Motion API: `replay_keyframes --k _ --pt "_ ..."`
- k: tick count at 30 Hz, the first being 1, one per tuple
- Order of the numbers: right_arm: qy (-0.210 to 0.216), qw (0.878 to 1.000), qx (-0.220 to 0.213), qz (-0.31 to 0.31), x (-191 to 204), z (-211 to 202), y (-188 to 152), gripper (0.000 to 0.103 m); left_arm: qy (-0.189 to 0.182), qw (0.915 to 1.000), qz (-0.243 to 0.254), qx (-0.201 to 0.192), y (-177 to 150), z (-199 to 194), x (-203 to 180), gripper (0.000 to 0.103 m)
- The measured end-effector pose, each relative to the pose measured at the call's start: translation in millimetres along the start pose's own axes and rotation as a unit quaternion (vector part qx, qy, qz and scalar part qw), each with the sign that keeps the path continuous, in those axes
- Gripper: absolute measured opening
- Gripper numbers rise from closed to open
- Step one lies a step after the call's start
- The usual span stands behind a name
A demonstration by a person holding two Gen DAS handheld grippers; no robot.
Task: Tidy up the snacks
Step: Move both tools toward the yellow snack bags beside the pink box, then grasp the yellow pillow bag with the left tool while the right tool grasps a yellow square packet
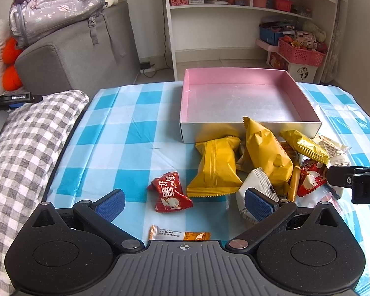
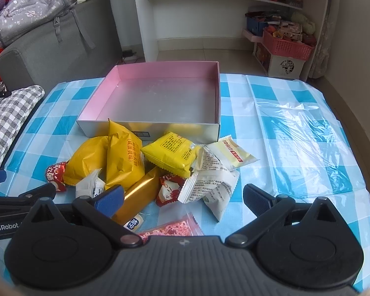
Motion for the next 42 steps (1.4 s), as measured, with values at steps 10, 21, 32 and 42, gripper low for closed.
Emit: replay_keyframes --k 10,21,32,42 --pt "0.007 1.0 0.0 0.01 -6 0 3 0.097 -0.009 0.9999 0.014 -0.001 4 2 -6 0.103" --pt "0.048 0.999 0.005 0.019 -11 7 9 0.091 -0.033 0.9993 0.01 0.016 15 15 -10 0.102" --pt "0.12 0.99 0.014 0.07 -37 37 19 0.081 -0.108 0.9933 -0.001 0.041 37 40 -13 0.092" --pt "0.175 0.971 0.032 0.157 -37 63 36 0.07 -0.143 0.9819 -0.044 0.116 47 88 -7 0.053"
Point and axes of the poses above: each gripper's, at about its wrist camera, not at the fingertips, and z roughly the way its jaws point, x to its left, y to its top, the point moved 6 cm from there along z, roughly the way its jaws point, and after that the axes turned 14 degrees about -z, right-handed, at the moved point
